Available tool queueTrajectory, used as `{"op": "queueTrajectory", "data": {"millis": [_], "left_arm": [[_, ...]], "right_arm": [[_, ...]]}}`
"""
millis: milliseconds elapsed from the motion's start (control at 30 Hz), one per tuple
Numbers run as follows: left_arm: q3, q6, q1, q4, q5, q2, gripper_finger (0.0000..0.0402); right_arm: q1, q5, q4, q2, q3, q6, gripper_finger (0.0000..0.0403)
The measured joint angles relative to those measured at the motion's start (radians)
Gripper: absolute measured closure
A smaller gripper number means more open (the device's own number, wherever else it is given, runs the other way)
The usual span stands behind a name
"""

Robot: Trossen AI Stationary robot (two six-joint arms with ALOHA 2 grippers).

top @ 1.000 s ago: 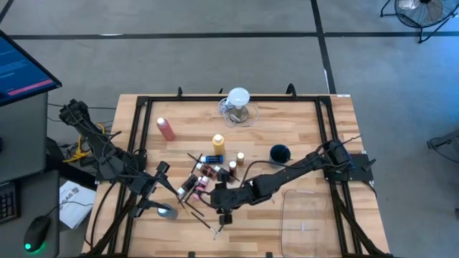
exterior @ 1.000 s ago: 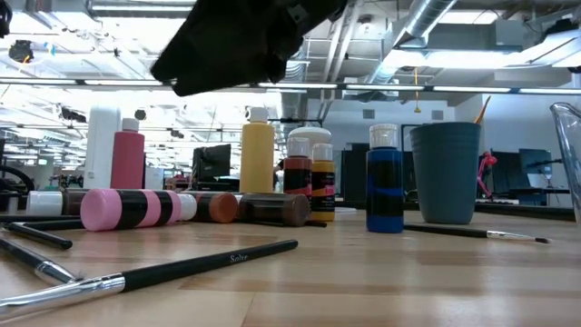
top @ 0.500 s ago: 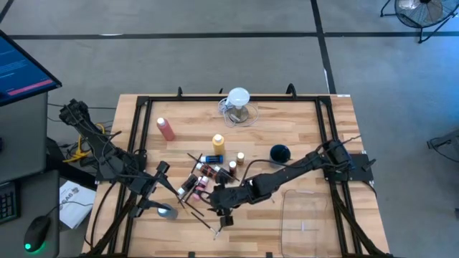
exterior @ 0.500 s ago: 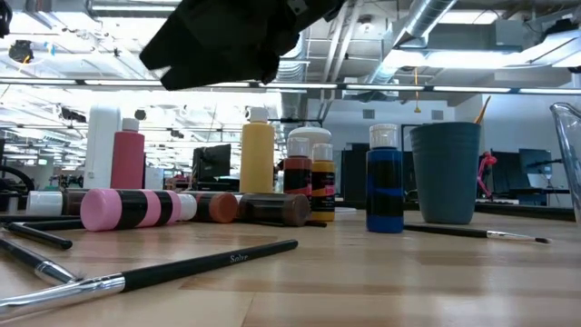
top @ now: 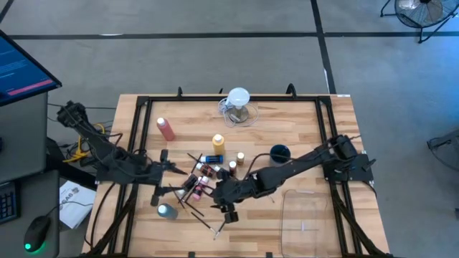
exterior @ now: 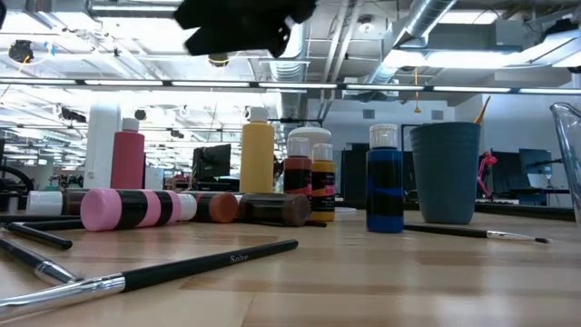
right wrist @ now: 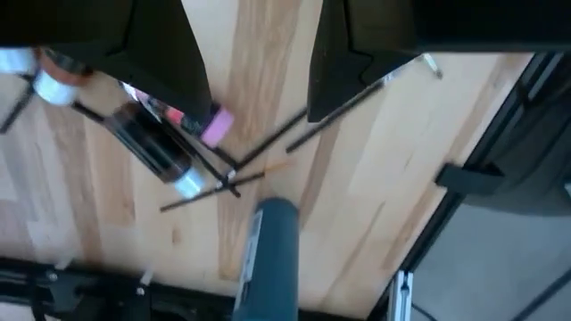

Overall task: Pick & Place Paint Supplies
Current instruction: Put the black silver paintbrush into the blue cup

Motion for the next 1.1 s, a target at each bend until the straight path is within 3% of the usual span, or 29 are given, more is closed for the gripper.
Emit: {"op": "queueTrajectory", "data": {"millis": [233, 467, 567, 900, 967, 1100], "left_arm": [[0.000, -0.006, 0.091, -0.143, 0.002, 0.001, 0.0189], [-0.026, -0.069, 0.285, -0.217, 0.044, 0.000, 0.0189], [-0.026, -0.081, 0.399, -0.266, 0.137, 0.000, 0.0189], [0.004, 0.067, 0.834, -0.520, 0.624, 0.053, 0.0197], [0.006, 0.123, 0.871, -0.513, 0.678, 0.084, 0.0204], [0.006, 0.219, 0.896, -0.513, 0.684, 0.180, 0.0223]], "right_arm": [[0.000, 0.029, -0.013, -0.061, 0.000, 0.000, 0.0221], [0.000, 0.031, -0.049, -0.067, 0.000, 0.001, 0.0221], [-0.003, 0.031, -0.069, -0.067, 0.000, 0.003, 0.0221], [-0.009, 0.031, -0.158, -0.067, 0.000, 0.011, 0.0221], [-0.013, 0.031, -0.168, -0.067, 0.000, 0.011, 0.0221], [-0.020, 0.031, -0.208, -0.075, 0.000, 0.020, 0.0221]]}}
